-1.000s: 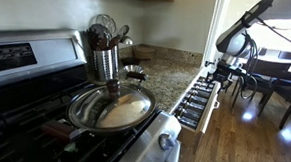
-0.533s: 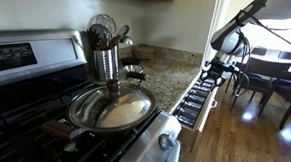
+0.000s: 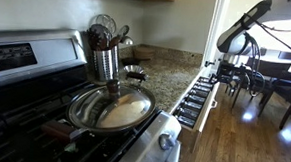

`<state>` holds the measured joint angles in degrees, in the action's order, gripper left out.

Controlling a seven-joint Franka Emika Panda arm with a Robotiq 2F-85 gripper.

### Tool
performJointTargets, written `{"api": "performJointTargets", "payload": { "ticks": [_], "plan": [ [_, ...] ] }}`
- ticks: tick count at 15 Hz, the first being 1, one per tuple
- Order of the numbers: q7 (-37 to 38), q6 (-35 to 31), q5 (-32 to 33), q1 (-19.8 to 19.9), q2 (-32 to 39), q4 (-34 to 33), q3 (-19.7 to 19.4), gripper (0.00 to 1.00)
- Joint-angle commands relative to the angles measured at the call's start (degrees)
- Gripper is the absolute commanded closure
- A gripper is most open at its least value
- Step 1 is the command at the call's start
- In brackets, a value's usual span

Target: Close the drawer on the right

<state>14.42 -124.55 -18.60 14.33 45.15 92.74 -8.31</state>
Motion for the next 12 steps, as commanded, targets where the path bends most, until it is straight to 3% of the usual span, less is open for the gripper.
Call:
{"api": "performJointTargets", "payload": {
  "ticks": [1,12],
  "plan": [
    [0.84,4.81,1.04,0.69,0.29,-1.69,-0.64,0.0],
    [0.07,3.02,0.44,0.89,0.6,-1.12,-0.36,0.0]
  ]
}}
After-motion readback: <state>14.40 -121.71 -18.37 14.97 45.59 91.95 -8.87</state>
